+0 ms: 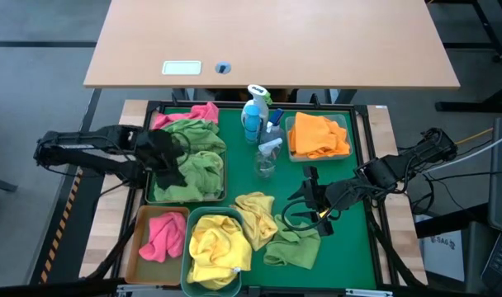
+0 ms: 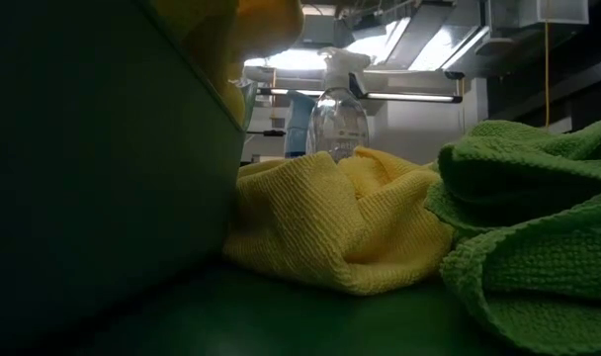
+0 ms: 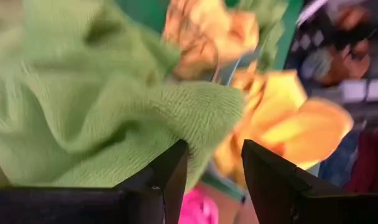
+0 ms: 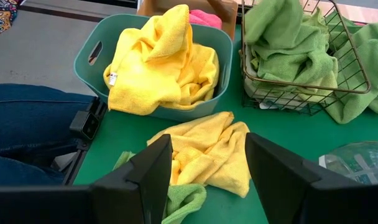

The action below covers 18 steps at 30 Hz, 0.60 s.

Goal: Sort microfiber towel by color & place in baskets
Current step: Put the green towel into the wire basket

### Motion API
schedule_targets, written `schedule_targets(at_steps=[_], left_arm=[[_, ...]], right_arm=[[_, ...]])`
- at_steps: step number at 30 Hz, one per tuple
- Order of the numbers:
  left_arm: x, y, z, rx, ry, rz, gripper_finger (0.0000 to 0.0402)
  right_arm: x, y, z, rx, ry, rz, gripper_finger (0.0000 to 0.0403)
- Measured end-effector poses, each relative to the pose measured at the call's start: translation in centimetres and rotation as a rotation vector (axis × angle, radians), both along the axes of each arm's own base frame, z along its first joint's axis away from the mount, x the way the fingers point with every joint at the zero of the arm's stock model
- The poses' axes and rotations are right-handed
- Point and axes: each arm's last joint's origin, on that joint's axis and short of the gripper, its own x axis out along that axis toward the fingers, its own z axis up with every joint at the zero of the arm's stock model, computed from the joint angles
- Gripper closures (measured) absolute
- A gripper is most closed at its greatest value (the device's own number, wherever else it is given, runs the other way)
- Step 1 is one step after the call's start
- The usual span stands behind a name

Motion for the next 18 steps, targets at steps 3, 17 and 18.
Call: schedule_targets(at_steps=[3,17,18], left_arm=[[-0.4,0.5,1.1,0.039,-0.130,0.063,0.0255],[-0.6,4.4,2.3,0.538,-0.189,0.738,0.0255],[-0.4,4.7,2.2,0.562,-0.171,0.770,0.0255]], right_arm=[[0.0,0.0,0.0,0.000,-0.001,0.000,0.0198],[0.0,0.0,0.0,0.001,-0.001,0.000,0.0198],[0.0,0.0,0.0,0.001,-0.001,0.000,0.0198]])
